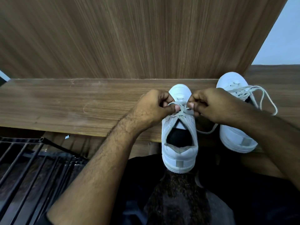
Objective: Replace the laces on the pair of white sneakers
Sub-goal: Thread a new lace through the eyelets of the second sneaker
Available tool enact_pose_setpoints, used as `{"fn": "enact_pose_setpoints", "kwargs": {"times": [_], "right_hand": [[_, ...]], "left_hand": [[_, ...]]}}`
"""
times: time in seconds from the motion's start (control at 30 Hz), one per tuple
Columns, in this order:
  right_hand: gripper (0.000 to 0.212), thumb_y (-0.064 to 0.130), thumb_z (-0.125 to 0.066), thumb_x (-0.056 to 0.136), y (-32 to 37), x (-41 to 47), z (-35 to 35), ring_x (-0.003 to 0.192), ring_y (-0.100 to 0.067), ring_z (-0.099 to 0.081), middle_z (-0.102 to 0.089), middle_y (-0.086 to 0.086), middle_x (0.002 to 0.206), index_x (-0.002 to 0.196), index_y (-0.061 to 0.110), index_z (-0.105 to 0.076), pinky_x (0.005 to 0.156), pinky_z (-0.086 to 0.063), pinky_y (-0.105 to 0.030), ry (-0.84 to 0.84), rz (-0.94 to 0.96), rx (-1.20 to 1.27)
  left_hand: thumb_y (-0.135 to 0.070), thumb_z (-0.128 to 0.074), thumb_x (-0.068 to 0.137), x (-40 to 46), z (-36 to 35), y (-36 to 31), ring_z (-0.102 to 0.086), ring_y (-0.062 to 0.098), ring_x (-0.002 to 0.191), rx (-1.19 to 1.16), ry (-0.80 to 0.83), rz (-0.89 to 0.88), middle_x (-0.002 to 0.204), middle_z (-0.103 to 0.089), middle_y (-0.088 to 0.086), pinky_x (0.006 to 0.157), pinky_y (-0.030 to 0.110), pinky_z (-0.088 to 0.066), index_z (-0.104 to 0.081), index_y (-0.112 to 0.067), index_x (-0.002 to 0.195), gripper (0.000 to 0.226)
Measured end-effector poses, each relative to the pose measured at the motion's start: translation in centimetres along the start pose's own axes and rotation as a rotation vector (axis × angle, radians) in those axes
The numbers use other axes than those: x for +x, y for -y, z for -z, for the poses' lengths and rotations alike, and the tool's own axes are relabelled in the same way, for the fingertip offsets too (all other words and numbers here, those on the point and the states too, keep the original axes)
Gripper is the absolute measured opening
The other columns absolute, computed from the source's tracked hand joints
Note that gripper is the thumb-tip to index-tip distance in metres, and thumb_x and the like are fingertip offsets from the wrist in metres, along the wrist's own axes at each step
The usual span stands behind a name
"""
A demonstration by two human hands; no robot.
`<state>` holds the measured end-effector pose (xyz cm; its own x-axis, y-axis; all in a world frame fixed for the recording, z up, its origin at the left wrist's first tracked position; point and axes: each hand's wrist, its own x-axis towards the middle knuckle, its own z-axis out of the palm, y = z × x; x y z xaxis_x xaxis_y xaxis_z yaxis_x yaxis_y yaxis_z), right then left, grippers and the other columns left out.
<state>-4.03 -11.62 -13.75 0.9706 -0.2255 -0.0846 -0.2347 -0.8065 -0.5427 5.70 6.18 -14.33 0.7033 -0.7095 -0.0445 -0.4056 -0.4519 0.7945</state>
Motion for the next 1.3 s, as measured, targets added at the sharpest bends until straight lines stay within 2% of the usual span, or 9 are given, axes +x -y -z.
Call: {"fn": "enact_pose_setpoints", "kwargs": {"times": [0.1, 0.2, 0.33, 0.43, 0.57, 0.77, 0.93, 1.17, 1.3], "right_hand": [[0.020, 0.027, -0.057, 0.099, 0.2, 0.2, -0.7, 0.071, -0.009, -0.066, -0.073, 0.008, 0.072, 0.082, 0.024, -0.067, 0.066, -0.046, -0.025, -0.005, -0.002, -0.015], [0.020, 0.025, -0.058, 0.098, 0.4, 0.4, -1.1, 0.071, -0.009, -0.067, -0.072, 0.008, 0.072, 0.080, 0.024, -0.067, 0.074, -0.052, -0.030, -0.052, 0.054, 0.071], [0.019, 0.021, -0.062, 0.097, 0.1, 0.3, -1.0, 0.062, -0.002, -0.059, -0.069, 0.006, 0.071, 0.079, 0.023, -0.069, 0.066, -0.045, -0.025, -0.004, 0.122, 0.258], [0.014, 0.017, -0.064, 0.096, -0.1, 0.1, -1.1, 0.060, -0.002, -0.054, -0.066, 0.007, 0.067, 0.085, 0.015, -0.073, 0.060, -0.042, -0.021, 0.026, 0.120, 0.422], [0.013, 0.018, -0.066, 0.095, -0.2, 0.0, -0.9, 0.050, 0.001, -0.047, -0.060, 0.008, 0.060, 0.091, 0.009, -0.075, 0.047, -0.037, -0.015, 0.063, 0.018, 0.557], [0.013, 0.016, -0.066, 0.094, 0.3, 0.0, -1.5, 0.041, 0.003, -0.050, -0.060, 0.011, 0.050, 0.085, 0.011, -0.073, 0.040, -0.035, -0.010, 0.051, -0.074, 0.633], [0.013, 0.022, -0.071, 0.091, 0.3, 0.0, -1.5, 0.049, -0.002, -0.053, -0.066, 0.004, 0.059, 0.085, 0.011, -0.076, 0.046, -0.040, -0.016, 0.049, -0.097, 0.649], [0.040, 0.035, -0.063, 0.094, 0.1, -0.4, -0.9, 0.060, -0.016, -0.046, -0.053, -0.011, 0.066, 0.085, -0.003, -0.070, 0.053, -0.040, -0.019, 0.147, 0.018, 0.692], [0.020, 0.033, -0.068, 0.090, 0.3, -0.5, -0.7, 0.059, -0.003, -0.050, -0.062, 0.001, 0.065, 0.082, 0.017, -0.078, 0.057, -0.040, -0.018, 0.130, 0.095, 0.644]], "left_hand": [[-0.027, -0.079, 0.086, 0.1, -0.1, -0.1, -0.061, 0.007, 0.063, -0.008, -0.017, -0.048, 0.065, -0.068, -0.004, 0.069, 0.035, -0.053, -0.071, -0.021, 0.079, 0.013], [-0.026, -0.080, 0.084, 0.1, -0.1, -0.3, -0.068, 0.012, 0.063, -0.023, -0.050, -0.054, 0.067, -0.072, -0.003, 0.071, 0.033, -0.058, -0.073, -0.019, 0.081, 0.011], [-0.028, -0.082, 0.082, 0.0, -0.2, -0.3, -0.068, 0.010, 0.062, -0.094, -0.055, -0.011, 0.067, -0.072, -0.003, 0.059, 0.018, -0.049, -0.073, -0.016, 0.084, 0.016], [-0.029, -0.085, 0.079, 0.2, -0.2, 0.0, -0.065, 0.012, 0.063, -0.111, -0.084, 0.018, 0.069, -0.067, -0.003, 0.059, 0.027, -0.049, -0.066, -0.012, 0.091, 0.028], [-0.029, -0.085, 0.080, 0.0, -0.3, 0.0, -0.073, 0.026, 0.071, -0.102, -0.078, 0.001, 0.074, -0.069, 0.008, 0.062, 0.035, -0.055, -0.054, -0.012, 0.080, 0.035], [-0.041, -0.078, 0.085, -0.3, 0.0, -0.1, -0.063, 0.006, 0.060, -0.037, 0.052, -0.013, 0.071, -0.073, -0.001, 0.060, 0.026, -0.046, -0.075, -0.019, 0.078, 0.023], [-0.029, -0.084, 0.081, -0.2, -0.1, 0.1, -0.058, 0.000, 0.057, -0.014, 0.047, -0.030, 0.074, -0.073, -0.002, 0.059, 0.023, -0.044, -0.074, -0.014, 0.079, 0.018], [-0.031, -0.079, 0.086, -0.2, 0.1, 0.1, -0.060, 0.012, 0.062, -0.044, 0.053, 0.016, 0.081, -0.073, 0.013, 0.058, 0.029, -0.047, -0.072, -0.011, 0.081, 0.022], [-0.030, -0.077, 0.088, -0.3, 0.1, 0.1, -0.056, 0.005, 0.060, -0.027, 0.066, 0.013, 0.083, -0.073, 0.012, 0.054, 0.018, -0.043, -0.072, -0.008, 0.082, 0.023]]}}
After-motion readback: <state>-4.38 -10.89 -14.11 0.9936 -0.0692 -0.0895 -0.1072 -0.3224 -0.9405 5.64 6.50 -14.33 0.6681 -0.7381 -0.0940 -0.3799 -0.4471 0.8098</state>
